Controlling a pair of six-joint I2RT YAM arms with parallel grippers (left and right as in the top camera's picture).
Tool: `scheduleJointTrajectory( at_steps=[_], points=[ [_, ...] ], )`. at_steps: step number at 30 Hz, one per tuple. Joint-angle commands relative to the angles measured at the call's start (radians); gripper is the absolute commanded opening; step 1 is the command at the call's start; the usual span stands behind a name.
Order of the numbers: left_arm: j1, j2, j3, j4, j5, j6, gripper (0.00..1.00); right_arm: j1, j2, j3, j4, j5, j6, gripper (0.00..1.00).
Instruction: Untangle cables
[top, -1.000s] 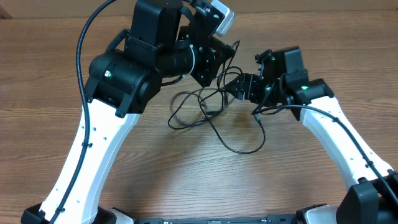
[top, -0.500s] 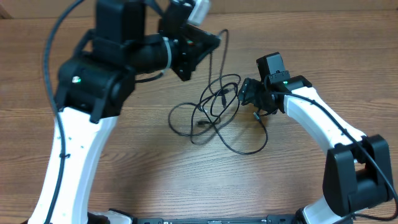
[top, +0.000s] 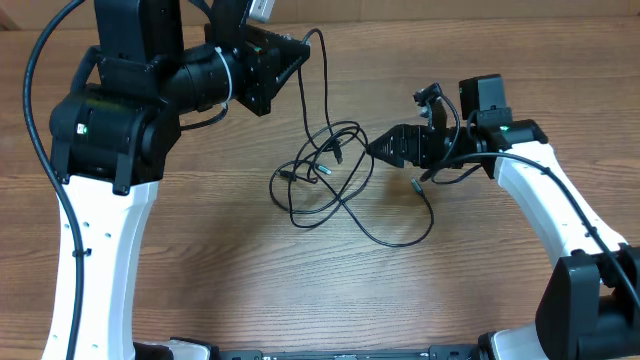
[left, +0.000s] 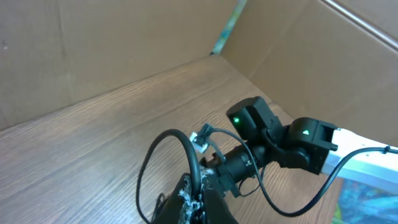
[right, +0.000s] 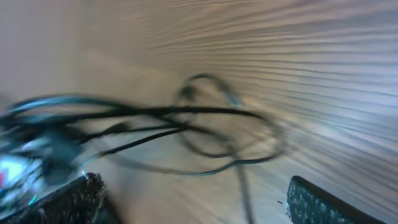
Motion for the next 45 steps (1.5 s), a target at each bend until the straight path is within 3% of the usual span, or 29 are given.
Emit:
scheduleJointTrajectory(
  at_steps=[1,8,22,32,37,45],
  points=[
    [0.004,-0.014,0.017,0.013,0.029,-0.051,0.04,0.014,-0.021,0.005,0.001,-0.168,-0.094,0.94],
    [0.006,-0.014,0.017,0.039,0.029,-0.137,0.04,0.047,-0.021,0.005,0.074,-0.158,-0.074,0.93],
    [0.006,-0.014,0.017,0.142,0.195,-0.261,0.04,0.138,-0.021,0.005,0.225,0.214,0.182,0.93],
    [0.006,-0.014,0.017,0.127,0.195,-0.259,0.04,0.179,-0.021,0.005,0.430,0.192,0.319,0.94],
    [0.006,-0.014,0.017,0.132,0.215,-0.259,0.04,0.180,-0.019,0.005,0.419,0.354,0.392,0.94],
    [0.006,-0.014,0.017,0.143,0.217,-0.259,0.04,0.208,0.002,0.005,0.441,0.352,0.416,0.98]
  ],
)
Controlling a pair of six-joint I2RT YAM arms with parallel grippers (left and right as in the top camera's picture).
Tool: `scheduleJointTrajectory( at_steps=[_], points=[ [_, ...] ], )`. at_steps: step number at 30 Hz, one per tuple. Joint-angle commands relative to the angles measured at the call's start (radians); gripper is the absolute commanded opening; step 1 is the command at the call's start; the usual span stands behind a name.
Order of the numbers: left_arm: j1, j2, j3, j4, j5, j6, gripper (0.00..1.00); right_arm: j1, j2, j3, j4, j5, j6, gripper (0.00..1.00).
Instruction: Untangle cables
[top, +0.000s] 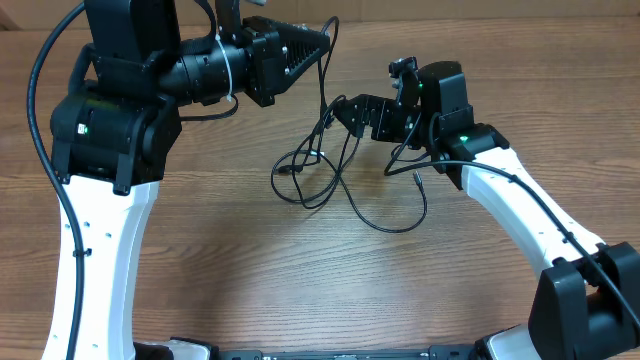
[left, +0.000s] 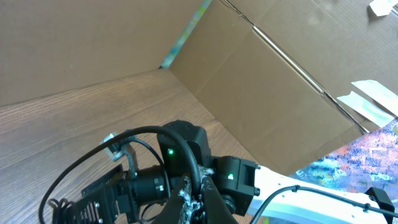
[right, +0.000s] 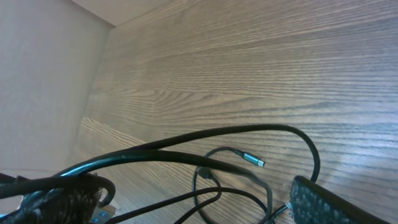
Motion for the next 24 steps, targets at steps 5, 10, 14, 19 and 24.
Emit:
scheduleJointTrajectory(
  at_steps=[5,10,14,19,24],
  points=[
    [0.005,-0.014,0.017,0.005,0.031,-0.006,0.04,0.070,0.002,0.005,0.053,-0.001,0.011,1.00],
    [0.005,-0.014,0.017,-0.003,0.031,-0.006,0.04,0.111,0.039,0.005,0.119,0.064,0.011,1.00],
    [0.005,-0.014,0.017,-0.008,0.031,-0.006,0.04,0.125,0.129,0.005,0.151,0.105,0.015,1.00],
    [0.006,-0.014,0.017,-0.021,0.010,0.002,0.04,0.103,0.212,0.005,0.147,0.190,0.015,1.00],
    [0.029,-0.014,0.017,-0.016,-0.102,0.017,0.04,0.033,0.212,0.006,-0.019,0.286,0.015,1.00]
  ],
)
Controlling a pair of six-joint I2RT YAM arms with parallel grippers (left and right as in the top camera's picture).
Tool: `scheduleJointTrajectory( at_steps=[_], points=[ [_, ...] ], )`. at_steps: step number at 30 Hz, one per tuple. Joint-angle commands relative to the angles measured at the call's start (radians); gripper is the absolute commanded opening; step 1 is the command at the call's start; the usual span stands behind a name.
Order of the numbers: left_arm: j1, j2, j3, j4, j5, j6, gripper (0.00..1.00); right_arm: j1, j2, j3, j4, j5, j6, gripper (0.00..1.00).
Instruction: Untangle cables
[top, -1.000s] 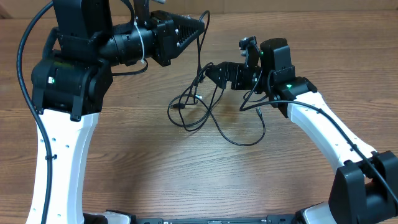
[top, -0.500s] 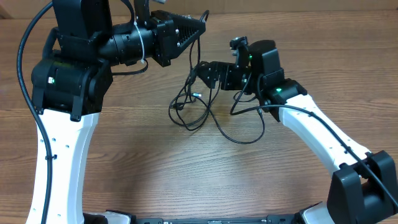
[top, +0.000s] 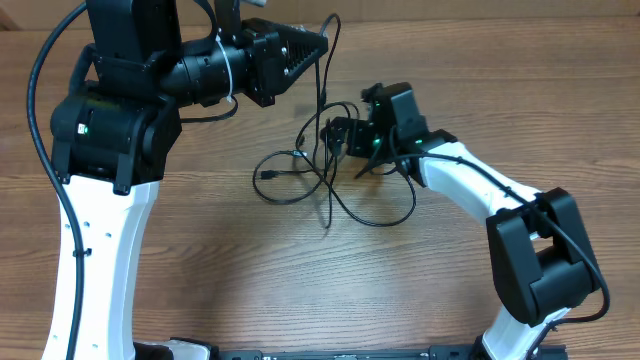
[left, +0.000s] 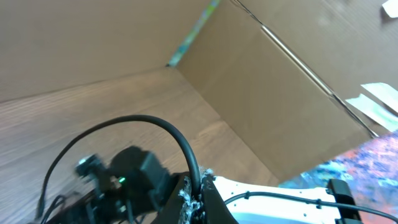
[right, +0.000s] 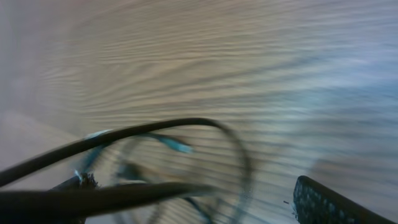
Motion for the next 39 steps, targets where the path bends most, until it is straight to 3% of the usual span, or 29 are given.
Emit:
scheduleJointTrajectory(
  at_steps=[1,7,19,24,31,34,39],
  points=[
    [0.036,-0.014,0.017,0.009,-0.084,0.016,0.04,-0.066,-0.018,0.007,-0.106,0.118,0.002,1.00],
    [0.056,-0.014,0.017,0.008,-0.118,0.028,0.04,-0.139,-0.018,0.007,-0.241,0.135,0.024,1.00],
    [0.056,-0.013,0.017,-0.098,-0.556,0.042,0.04,-0.155,-0.018,0.007,-0.388,0.136,0.030,1.00],
    [0.057,-0.015,0.017,0.009,-0.547,-0.012,0.04,-0.155,-0.018,0.007,-0.391,0.136,0.030,1.00],
    [0.058,-0.023,0.017,0.280,-0.578,-0.055,0.04,-0.154,-0.018,0.007,-0.401,0.136,0.030,1.00],
    [0.058,-0.024,0.017,0.345,-0.742,-0.055,0.04,-0.154,-0.018,0.007,-0.407,0.155,0.030,1.00],
    [0.058,-0.024,0.017,0.357,-1.393,-0.056,0.04,-0.154,-0.018,0.007,-0.413,0.188,0.030,1.00]
  ],
)
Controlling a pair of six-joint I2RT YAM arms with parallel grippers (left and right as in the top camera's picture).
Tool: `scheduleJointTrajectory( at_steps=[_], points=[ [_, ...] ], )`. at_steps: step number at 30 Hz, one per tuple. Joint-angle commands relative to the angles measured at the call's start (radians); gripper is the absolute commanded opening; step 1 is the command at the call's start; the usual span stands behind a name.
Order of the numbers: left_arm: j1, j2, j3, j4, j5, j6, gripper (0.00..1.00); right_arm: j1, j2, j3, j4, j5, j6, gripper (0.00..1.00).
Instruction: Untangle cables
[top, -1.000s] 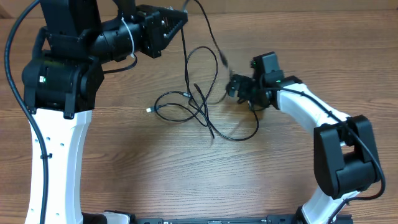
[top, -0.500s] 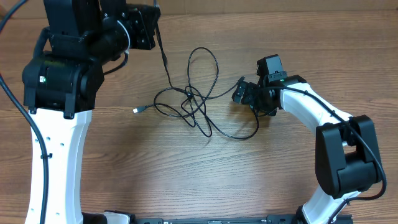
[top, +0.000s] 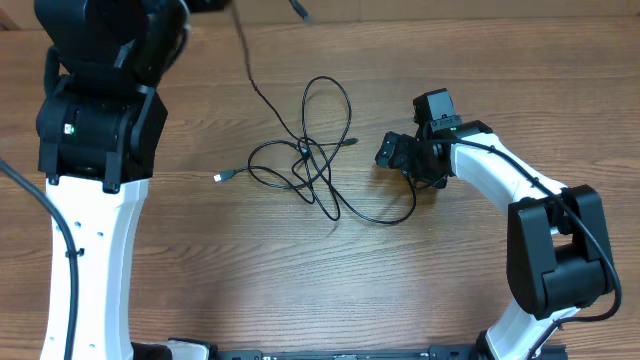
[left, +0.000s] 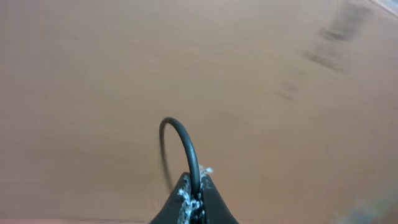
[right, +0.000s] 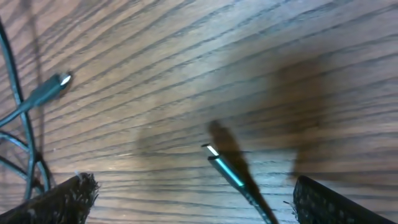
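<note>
A loose tangle of thin black cables (top: 312, 160) lies mid-table, with one plug (top: 218, 177) out to its left. One strand (top: 245, 55) climbs from the tangle to the top edge of the overhead view. My left gripper (left: 194, 190) is shut on that black cable (left: 185, 140); it is out of the overhead view. My right gripper (top: 392, 152) sits low to the right of the tangle. It is open (right: 199, 196), and a cable plug (right: 225, 167) lies on the wood between its fingers (right: 78, 193). Another plug (right: 55, 86) lies to the left.
The white left arm (top: 95, 190) stands tall along the left side. The right arm (top: 520, 190) reaches in from the right. A cable loop (top: 395, 215) curves in front of the right gripper. Cardboard walls (top: 480, 8) bound the far edge.
My left gripper has gone up out of the overhead view with its cable. My right gripper was in the tangle and is now to its right, free of the loops. The tangle has spread leftward.
My left gripper held one cable above the far table all along. My right gripper, open, was right of the tangle, then raised with cables across its fingers, then inside the tangle. Now it rests at the right and the cables lie looser.
</note>
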Motion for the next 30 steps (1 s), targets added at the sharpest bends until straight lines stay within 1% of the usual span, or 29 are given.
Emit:
scheduleJointTrajectory(
  at_steps=[1,3,4,6,7,9,11,15,16,20,27,30],
  points=[
    [0.004,-0.020,0.017,0.004,-0.613,-0.014,0.04,0.004,-0.018,0.005,0.003,0.031,0.003,1.00],
    [0.009,-0.016,0.017,0.008,-0.859,-0.014,0.04,0.004,-0.018,0.005,0.003,0.031,0.003,1.00],
    [0.018,-0.015,0.017,0.011,-0.950,-0.014,0.04,0.004,-0.018,0.005,0.003,0.031,0.003,1.00],
    [0.043,-0.013,0.017,0.011,-1.054,-0.014,0.04,0.004,-0.018,0.005,0.008,0.031,0.003,1.00],
    [0.065,-0.013,0.017,0.005,-1.078,-0.014,0.04,0.003,-0.018,0.005,0.013,0.031,0.003,1.00],
    [0.111,-0.011,0.016,-0.026,-1.073,-0.014,0.04,0.003,-0.018,0.005,0.021,0.031,0.003,1.00],
    [0.161,-0.005,0.016,-0.078,-1.057,-0.029,0.04,0.004,-0.018,0.005,0.026,0.031,0.003,1.00],
    [0.236,0.026,0.016,-0.212,-0.965,-0.076,0.04,0.003,-0.018,0.005,0.026,0.031,0.003,1.00],
    [0.258,0.045,0.015,-0.286,-0.919,-0.112,0.04,0.003,-0.018,0.005,0.026,0.031,0.003,1.00],
    [0.285,0.092,0.015,-0.427,-0.797,-0.185,0.04,0.003,-0.018,0.005,0.026,0.031,0.003,1.00],
    [0.311,0.208,0.015,-0.566,-0.498,-0.186,0.04,0.003,-0.018,0.005,0.026,0.031,0.003,1.00],
    [0.315,0.272,0.015,-0.621,-0.407,-0.187,0.04,0.003,-0.018,0.005,0.026,0.031,0.003,1.00]
  ],
)
